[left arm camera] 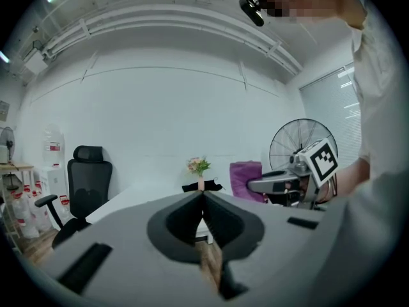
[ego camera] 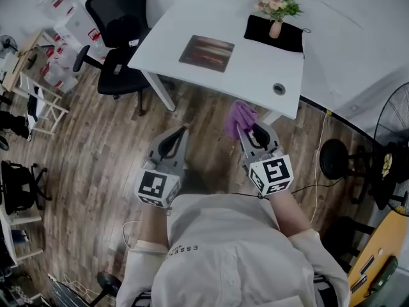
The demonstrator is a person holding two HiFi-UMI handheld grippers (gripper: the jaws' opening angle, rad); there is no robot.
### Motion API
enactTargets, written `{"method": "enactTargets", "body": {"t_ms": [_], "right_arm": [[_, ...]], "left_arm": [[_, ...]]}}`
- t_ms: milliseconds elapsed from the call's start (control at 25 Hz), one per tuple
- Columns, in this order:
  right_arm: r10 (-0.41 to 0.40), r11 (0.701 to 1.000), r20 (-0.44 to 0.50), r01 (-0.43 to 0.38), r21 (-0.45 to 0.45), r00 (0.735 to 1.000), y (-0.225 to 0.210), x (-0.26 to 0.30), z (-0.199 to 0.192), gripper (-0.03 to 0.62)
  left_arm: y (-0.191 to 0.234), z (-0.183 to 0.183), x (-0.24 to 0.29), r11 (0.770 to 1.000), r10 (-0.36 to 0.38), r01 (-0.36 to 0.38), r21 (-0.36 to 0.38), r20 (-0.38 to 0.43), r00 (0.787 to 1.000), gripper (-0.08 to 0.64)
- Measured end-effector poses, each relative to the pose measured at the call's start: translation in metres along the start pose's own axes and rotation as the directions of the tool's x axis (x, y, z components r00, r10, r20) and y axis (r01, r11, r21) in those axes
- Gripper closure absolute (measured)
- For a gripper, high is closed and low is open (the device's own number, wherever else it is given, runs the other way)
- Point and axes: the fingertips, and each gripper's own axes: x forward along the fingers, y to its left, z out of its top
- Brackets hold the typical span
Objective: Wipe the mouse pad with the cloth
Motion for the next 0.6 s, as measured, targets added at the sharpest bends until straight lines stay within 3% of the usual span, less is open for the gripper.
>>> {"method": "enactTargets", "body": {"t_ms": [200, 600], "right_arm": [[-0.023, 1.0, -0.008, 0.023, 0.009, 1.0, -0.004, 0.045, -0.004, 0.5], [-0.161, 0.986, -0.058, 0.163, 0.032, 0.985, -0.02, 0.184, 0.014, 0.5]], "left_arm": [[0.042, -0.014, 0.023, 1.0, -0.01, 0.01, -0.01, -0.009, 1.0, 0.558], [0.174, -0.001, 0.115, 0.984, -0.179, 0.179, -0.006, 0.001, 0.984, 0.558]]}}
